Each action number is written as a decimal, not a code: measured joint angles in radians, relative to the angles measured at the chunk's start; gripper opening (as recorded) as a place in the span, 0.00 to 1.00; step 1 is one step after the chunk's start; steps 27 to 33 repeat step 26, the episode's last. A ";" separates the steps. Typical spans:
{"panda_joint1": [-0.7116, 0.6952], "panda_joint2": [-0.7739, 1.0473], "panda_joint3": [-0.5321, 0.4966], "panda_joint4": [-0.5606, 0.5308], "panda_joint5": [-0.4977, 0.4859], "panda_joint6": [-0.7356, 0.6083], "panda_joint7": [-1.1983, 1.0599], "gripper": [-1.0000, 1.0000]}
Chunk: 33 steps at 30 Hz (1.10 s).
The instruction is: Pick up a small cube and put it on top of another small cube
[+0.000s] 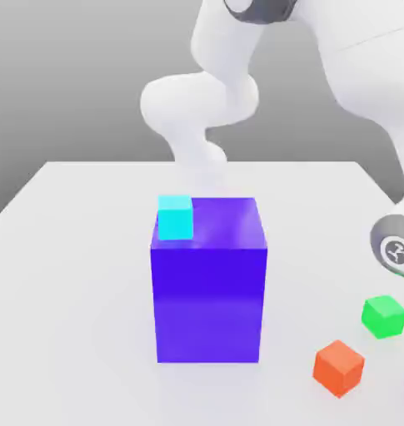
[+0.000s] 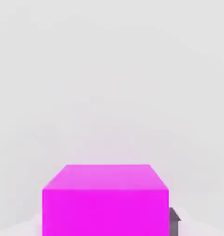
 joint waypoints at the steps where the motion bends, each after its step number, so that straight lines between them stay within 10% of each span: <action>1: -0.003 -0.013 0.004 -0.003 0.003 -0.010 -0.002 0.00; 17: 0.013 -0.538 0.164 -0.453 0.156 -0.077 -0.225 0.00; 22: 0.039 -0.424 0.124 -0.482 0.062 0.060 -0.169 0.00; 23: 0.050 -0.393 0.107 -0.480 0.038 0.089 -0.151 1.00; 33: 0.050 -0.393 0.107 -0.480 0.038 0.089 -0.151 1.00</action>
